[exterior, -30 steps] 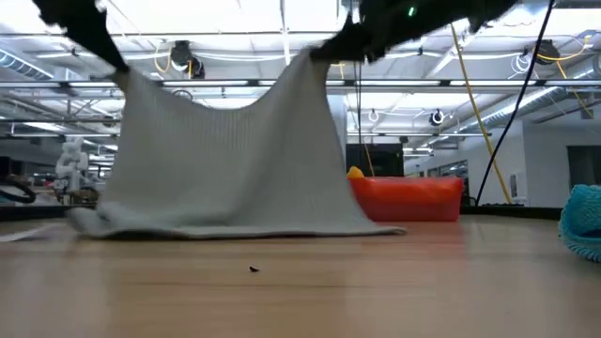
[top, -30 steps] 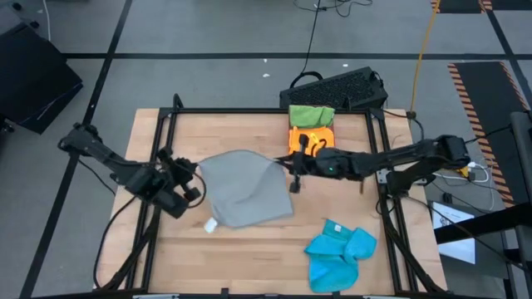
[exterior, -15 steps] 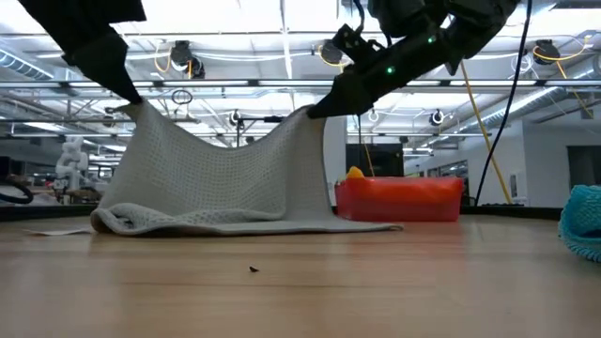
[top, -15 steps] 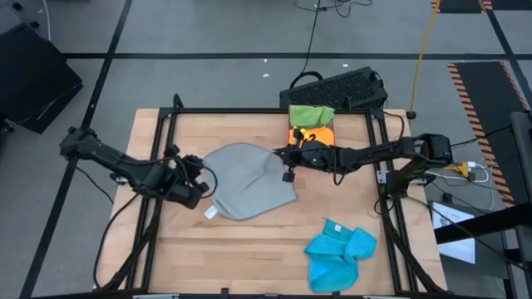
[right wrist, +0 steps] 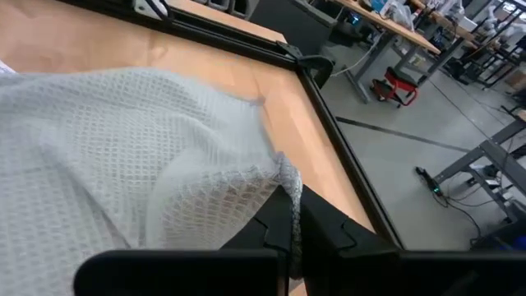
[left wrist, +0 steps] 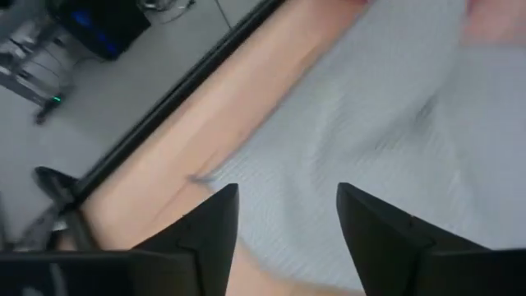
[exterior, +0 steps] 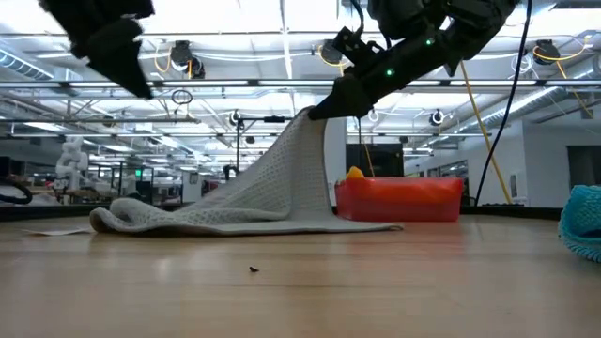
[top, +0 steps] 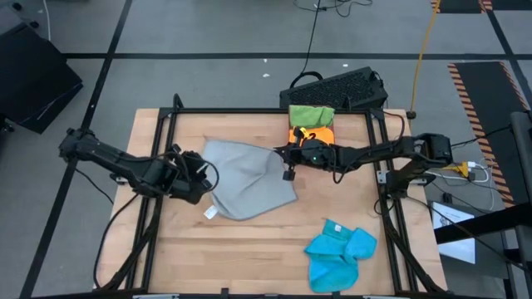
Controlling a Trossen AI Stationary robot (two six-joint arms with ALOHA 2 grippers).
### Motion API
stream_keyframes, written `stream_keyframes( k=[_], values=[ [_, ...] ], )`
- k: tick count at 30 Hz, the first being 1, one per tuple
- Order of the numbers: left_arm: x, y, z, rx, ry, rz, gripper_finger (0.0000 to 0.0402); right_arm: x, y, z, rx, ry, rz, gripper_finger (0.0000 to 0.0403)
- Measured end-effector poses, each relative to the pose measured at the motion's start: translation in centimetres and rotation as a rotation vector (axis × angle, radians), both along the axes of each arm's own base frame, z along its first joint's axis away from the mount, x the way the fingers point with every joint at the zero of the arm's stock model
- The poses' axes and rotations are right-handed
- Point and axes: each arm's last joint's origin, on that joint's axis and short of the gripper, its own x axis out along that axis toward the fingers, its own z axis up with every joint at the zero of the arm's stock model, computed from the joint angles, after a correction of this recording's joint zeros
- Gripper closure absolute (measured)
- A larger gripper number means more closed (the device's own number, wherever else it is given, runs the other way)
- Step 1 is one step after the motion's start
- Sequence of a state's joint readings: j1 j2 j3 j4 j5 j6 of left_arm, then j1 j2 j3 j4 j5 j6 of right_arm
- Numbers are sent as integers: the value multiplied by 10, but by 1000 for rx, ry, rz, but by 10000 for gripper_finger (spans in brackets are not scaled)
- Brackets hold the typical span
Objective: Fold microfiber towels
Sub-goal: Fold the gray microfiber cloth
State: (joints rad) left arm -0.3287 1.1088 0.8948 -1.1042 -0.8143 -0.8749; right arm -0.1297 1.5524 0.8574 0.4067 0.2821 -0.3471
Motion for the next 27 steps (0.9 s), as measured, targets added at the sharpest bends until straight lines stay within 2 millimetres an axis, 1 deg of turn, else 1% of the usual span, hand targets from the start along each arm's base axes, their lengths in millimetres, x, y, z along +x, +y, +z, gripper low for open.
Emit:
stream_keyframes(
  k=[3, 5, 7, 9, 13, 15, 17, 20, 23, 27],
  values=[
    [10, -6, 9, -73, -84, -41, 187, 0, -3, 0, -13, 6, -4, 398],
    [20, -16, 7, -146, -122, -118, 189, -1, -5, 0, -19, 9, -9, 398],
    [29, -28, -1, -197, -128, -185, 195, -1, -8, 0, -24, 11, -14, 398],
    [38, -44, -13, -232, -107, -236, 204, -2, -9, 0, -27, 13, -18, 398],
    [49, -80, -44, -285, -25, -300, 220, -2, -11, 0, -27, 13, -23, 398],
    [52, -96, -62, -292, 17, -305, 226, -2, -11, 0, -27, 13, -22, 398],
    [51, -107, -80, -286, 71, -281, 231, -2, -11, 0, -27, 12, -22, 398],
    [47, -115, -101, -264, 139, -223, 242, -2, -11, 0, -27, 11, -22, 398],
    [46, -118, -116, -227, 174, -181, 254, -2, -11, 0, -24, 9, -23, 398],
    [53, -120, -127, -189, 190, -218, 260, -2, -11, 0, -15, 4, -27, 398]
  ],
)
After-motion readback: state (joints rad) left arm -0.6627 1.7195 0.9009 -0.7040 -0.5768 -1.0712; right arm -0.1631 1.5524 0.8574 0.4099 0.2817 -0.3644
